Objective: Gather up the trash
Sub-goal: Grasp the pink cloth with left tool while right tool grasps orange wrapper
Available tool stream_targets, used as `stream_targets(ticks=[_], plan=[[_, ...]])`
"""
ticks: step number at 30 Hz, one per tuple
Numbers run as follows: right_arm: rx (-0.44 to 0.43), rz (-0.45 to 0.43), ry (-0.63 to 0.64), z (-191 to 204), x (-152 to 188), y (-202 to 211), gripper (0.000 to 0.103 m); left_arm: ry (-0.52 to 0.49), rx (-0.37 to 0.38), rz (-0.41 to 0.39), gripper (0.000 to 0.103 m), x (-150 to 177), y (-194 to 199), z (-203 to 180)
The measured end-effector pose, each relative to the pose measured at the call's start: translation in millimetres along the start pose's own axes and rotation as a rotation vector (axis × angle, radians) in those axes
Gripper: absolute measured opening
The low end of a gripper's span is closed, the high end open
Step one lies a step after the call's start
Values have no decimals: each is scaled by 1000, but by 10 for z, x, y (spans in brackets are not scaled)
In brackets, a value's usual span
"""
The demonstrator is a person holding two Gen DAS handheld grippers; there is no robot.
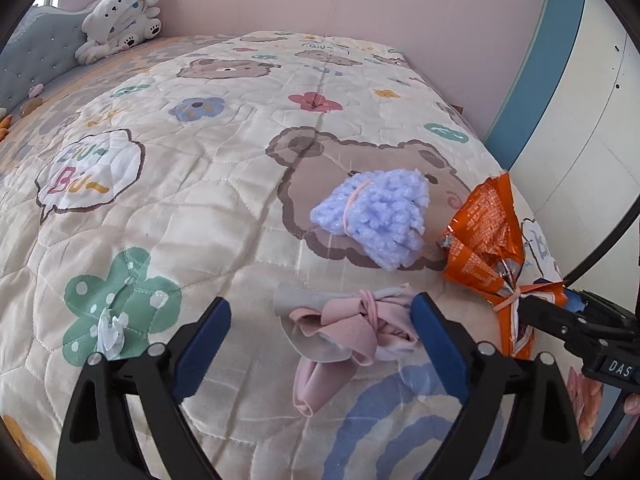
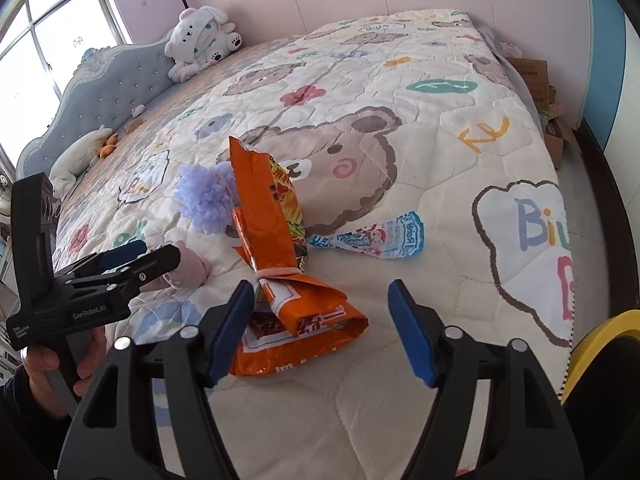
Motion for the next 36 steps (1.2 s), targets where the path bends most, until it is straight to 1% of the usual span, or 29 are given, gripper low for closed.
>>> stream_targets(ticks=[1, 2, 3, 5, 11, 12, 19, 20, 21, 24, 26, 29, 32, 36], plan=[[-11, 6, -1, 9, 4, -23, 62, 0, 12, -1, 80, -1, -4, -16], [-19, 8, -1, 23, 1, -39, 59, -1, 23, -4, 75, -2, -3, -31], [-22, 5, 1, 29, -4, -41, 55, -4, 36, -6, 71, -3, -3, -54], [-24, 3, 6, 42, -5, -43, 53, -14, 61, -8, 59, -1, -4, -101], [-47, 13, 2, 51, 32, -62, 45, -26, 98, -22, 46, 13, -8, -170], [-51, 15, -3, 51, 35, -66, 43, -29, 100, -24, 45, 14, -5, -179], [-43, -2, 4, 71, 38, -16, 40, -29, 101, -35, 41, 18, 34, -187], [-41, -5, 3, 68, 37, -5, 37, -34, 98, -37, 40, 21, 46, -195], [-39, -8, 2, 65, 36, 6, 36, -39, 97, -41, 39, 18, 61, -201], [-36, -10, 2, 61, 38, 22, 35, -41, 94, -47, 34, 11, 99, -202], [-41, -10, 2, 70, 39, 39, 34, -39, 85, -50, 26, 1, 113, -189], [-43, -23, 1, 85, 24, 84, 29, -47, 75, -52, 23, -5, 128, -185], [-44, -32, 4, 97, 24, 127, 28, -60, 56, -60, 21, 2, 152, -194], [-44, -43, 0, 103, 29, 187, 28, -68, 49, -71, 16, 2, 214, -221]])
Point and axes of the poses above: each gripper's, at about its wrist camera, not at the fingertips, and y roughly against the way its jaws point, z to its left, x to its underside, the point moved 10 cm from there along -y, roughly the way its jaws point, and after that the axes turned 7 degrees about z, right-handed, at the moved point
